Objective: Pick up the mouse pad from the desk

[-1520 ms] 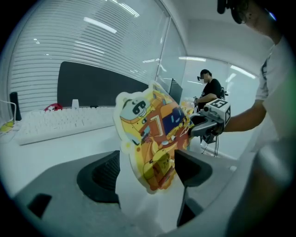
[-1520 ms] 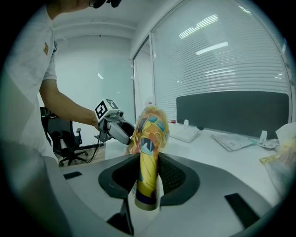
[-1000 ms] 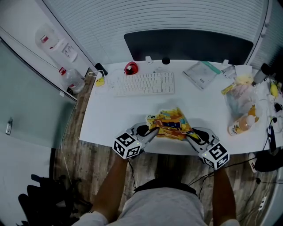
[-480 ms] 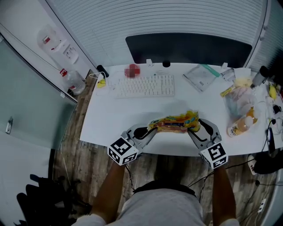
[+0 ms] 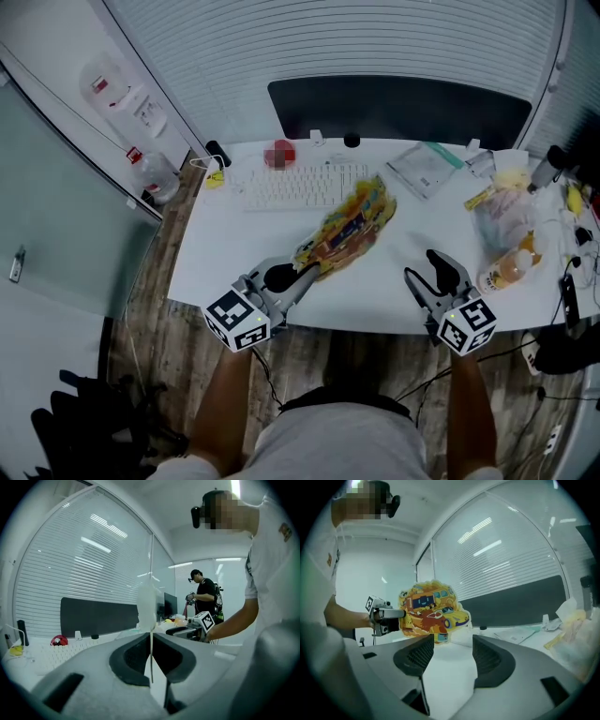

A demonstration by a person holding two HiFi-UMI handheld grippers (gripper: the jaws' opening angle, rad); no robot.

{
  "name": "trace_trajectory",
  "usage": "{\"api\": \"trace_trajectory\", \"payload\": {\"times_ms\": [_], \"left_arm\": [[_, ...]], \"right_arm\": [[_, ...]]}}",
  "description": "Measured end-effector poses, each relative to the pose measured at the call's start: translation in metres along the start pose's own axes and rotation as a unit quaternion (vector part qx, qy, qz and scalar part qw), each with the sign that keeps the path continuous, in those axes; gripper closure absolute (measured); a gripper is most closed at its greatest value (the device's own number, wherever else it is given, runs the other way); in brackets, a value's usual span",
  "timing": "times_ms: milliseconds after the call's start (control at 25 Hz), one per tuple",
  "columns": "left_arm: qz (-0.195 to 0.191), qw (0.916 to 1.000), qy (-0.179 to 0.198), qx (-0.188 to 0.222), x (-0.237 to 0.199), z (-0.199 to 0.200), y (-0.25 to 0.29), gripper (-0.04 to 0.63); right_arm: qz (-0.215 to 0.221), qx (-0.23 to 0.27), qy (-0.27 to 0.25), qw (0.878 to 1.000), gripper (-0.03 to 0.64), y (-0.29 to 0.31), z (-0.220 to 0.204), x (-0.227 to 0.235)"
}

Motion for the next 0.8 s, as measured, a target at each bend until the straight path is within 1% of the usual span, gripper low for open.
{"api": "trace_trajectory", "payload": {"times_ms": [160,280,400,560,640,720,800], "left_arm": [[-0.019,0.9997,-0.003,0.015,0.005,0.016,-0.001,0.574],[-0.047,0.9985,-0.007,0.025,0.012,0.028,0.000,0.574],[-0.078,0.9961,-0.016,0.038,0.017,0.039,0.001,0.573],[-0.105,0.9926,-0.034,0.050,0.017,0.044,0.002,0.574],[-0.114,0.9907,-0.048,0.056,0.017,0.044,0.002,0.574],[-0.118,0.9888,-0.065,0.064,0.016,0.043,0.003,0.574],[-0.113,0.9876,-0.080,0.073,0.015,0.041,0.005,0.574]], "right_arm": [[0.025,0.016,0.036,0.999,0.388,0.006,0.007,-0.002],[0.048,0.030,0.073,0.996,0.368,0.013,0.013,-0.004],[0.073,0.053,0.123,0.988,0.355,0.019,0.019,-0.004],[0.120,0.089,0.173,0.974,0.353,0.027,0.030,-0.012],[0.136,0.101,0.179,0.969,0.353,0.030,0.035,-0.018],[0.141,0.108,0.177,0.968,0.353,0.031,0.040,-0.021],[0.142,0.115,0.175,0.967,0.358,0.031,0.044,-0.023]]}}
Point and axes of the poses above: the fingertips, and each gripper's own axes: y forward along the fingers, x to its right, z out of its top, the point moved 8 cm from there along -y, backward along the fingers, and after that the axes turned 15 degrees about x, right-handed, at the moved point
